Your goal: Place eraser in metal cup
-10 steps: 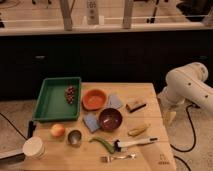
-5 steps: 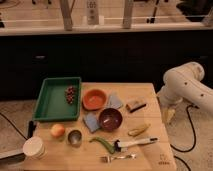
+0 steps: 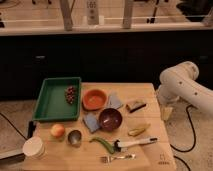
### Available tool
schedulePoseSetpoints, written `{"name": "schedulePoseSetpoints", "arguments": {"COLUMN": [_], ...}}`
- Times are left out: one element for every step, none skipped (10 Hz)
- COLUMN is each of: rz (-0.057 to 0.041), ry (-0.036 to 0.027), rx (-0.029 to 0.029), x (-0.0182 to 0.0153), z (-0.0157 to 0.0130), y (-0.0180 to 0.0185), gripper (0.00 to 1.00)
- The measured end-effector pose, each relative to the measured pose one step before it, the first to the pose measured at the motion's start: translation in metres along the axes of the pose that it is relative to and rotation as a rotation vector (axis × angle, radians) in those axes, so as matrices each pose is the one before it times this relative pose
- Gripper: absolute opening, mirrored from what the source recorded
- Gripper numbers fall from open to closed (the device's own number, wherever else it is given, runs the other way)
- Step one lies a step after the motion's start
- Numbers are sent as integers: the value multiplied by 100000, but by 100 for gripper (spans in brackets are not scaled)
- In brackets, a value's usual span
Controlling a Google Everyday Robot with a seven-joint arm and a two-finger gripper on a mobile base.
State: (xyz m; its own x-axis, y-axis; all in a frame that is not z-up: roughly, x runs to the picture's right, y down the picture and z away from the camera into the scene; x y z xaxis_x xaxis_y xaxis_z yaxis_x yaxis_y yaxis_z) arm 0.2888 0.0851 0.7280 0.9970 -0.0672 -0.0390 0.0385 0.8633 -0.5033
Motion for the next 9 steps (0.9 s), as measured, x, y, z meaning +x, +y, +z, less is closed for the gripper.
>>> {"name": "schedulePoseSetpoints", "arguments": {"rz": [-1143,-978,-1096,-994,-937,-889,-1047,-900,-943], "ry": [508,499,169,38,250,313,224,38,84], "rx": [479,360,271,457,90,366,202,203,239], "x": [1,155,-122,-149,81,112,-18,-69,27], "z": [309,376,288,151,388,258,320,241,352], "y": [-403,-171,-276,-364,-317,-333,-276,-253,-275], "gripper": [80,80,80,80,80,80,80,80,80]}}
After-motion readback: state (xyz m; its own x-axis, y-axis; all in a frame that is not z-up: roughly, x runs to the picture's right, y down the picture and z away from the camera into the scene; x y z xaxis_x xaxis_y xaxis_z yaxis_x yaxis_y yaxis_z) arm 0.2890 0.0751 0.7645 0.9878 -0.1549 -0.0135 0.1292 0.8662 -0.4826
